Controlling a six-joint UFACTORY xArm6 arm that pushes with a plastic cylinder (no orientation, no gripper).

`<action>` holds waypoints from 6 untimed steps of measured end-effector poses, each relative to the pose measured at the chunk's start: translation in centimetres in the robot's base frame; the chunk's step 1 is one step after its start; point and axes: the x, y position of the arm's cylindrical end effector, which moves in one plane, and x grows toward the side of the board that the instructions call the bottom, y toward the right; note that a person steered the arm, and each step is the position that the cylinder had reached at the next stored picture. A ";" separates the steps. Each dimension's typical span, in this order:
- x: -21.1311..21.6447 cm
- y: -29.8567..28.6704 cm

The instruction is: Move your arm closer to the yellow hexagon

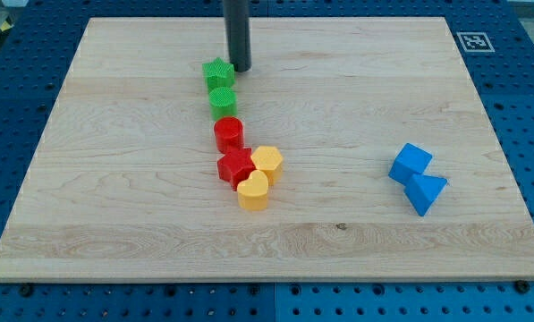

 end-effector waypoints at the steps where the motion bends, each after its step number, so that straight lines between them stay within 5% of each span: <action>1: 0.1 5.9; 3: 0.4 9.9; 6: 11.6 7.8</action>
